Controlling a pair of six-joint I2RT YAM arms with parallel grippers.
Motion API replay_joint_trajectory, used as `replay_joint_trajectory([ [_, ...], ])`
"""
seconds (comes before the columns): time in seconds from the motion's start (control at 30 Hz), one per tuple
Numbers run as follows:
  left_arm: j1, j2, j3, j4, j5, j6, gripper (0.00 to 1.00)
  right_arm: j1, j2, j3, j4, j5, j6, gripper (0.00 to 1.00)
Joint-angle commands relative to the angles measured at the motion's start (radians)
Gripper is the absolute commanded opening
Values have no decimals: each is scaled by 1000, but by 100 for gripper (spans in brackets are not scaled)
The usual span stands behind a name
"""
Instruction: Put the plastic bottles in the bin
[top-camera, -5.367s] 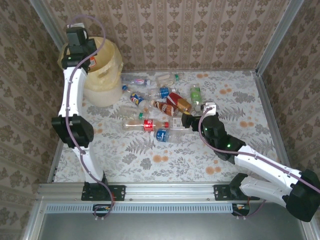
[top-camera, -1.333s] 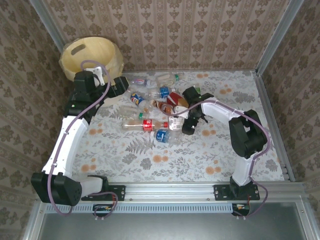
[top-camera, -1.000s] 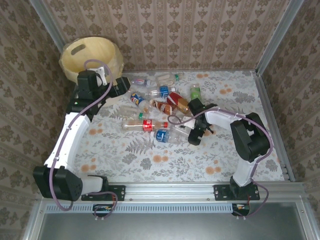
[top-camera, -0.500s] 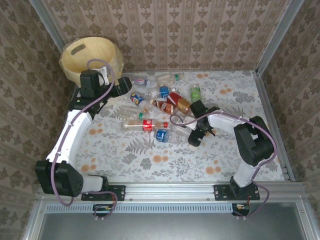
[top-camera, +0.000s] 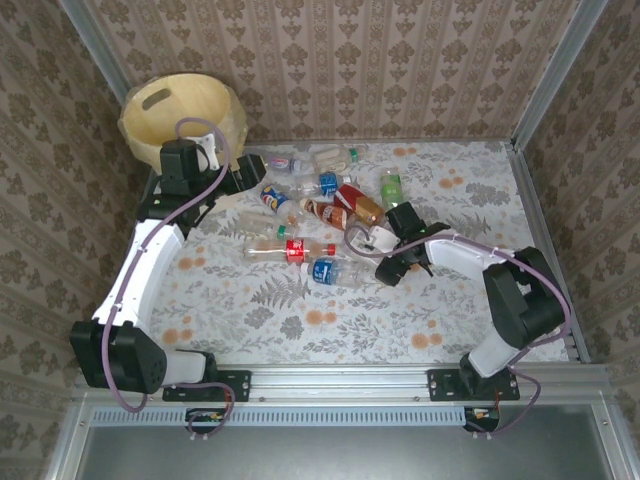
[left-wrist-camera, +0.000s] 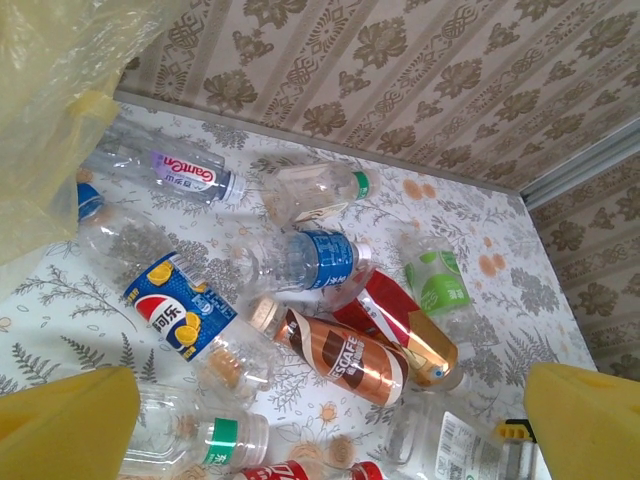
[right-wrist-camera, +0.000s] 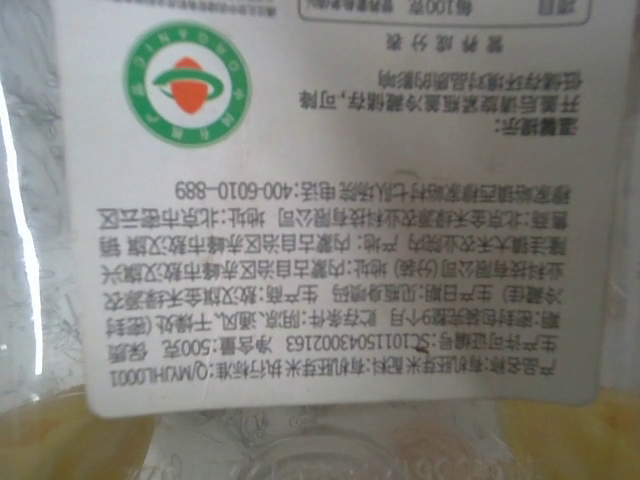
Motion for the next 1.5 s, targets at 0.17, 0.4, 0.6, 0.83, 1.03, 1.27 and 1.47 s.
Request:
replay_joint_trajectory([
  [0.17, -16, 13, -2, 64, 87, 7, 100, 2, -145, -94, 116, 46, 80, 78],
  [0.4, -115, 50, -18, 76, 192, 63, 100, 2, -343, -166, 291, -4, 224, 76],
  [0.6, -231, 103, -61, 211, 288, 7, 100, 4, -414, -206, 455, -76, 343, 74],
  [0.83, -376, 205, -75, 412, 334, -98, 100, 30, -380, -207, 597, -157, 481, 74],
  [1.03, -464, 282, -22, 383, 210, -70, 100, 67, -314, -181, 645, -140, 503, 74],
  [1.27, -490, 304, -33, 430, 54, -93, 100, 92, -302, -189, 695, -167, 530, 75],
  [1.47, -488, 314, -70, 553, 45, -164, 98, 98, -299, -201, 732, -185, 565, 76],
])
